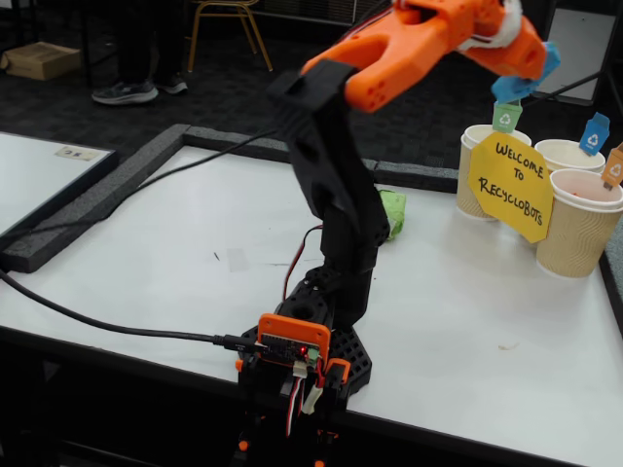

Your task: Sort rubbish by color.

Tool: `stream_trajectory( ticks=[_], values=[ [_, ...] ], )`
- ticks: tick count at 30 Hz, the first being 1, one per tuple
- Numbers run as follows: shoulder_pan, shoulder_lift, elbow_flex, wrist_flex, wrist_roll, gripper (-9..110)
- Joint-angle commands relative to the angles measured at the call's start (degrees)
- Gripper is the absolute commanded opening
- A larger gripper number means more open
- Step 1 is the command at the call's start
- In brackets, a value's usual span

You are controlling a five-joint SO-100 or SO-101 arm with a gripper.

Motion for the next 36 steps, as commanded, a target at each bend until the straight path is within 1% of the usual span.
stream_trajectory(
  ticks=[1, 5, 10, 14, 23, 30, 36],
  values=[
    [1.9, -5.6, -14.5, -6.0, -3.5, 4],
    [2.5, -12.8, -18.5, -11.1, -7.8, 4],
    [3.7, -20.0, -19.6, -21.6, -13.6, 4],
    [4.5, -23.8, -20.3, -26.5, -15.3, 4],
    [4.7, -25.4, -19.0, -27.6, -16.5, 4],
    [4.8, -25.3, -17.8, -27.2, -16.5, 17],
    [4.8, -25.3, -17.4, -27.3, -16.5, 15]
  ],
)
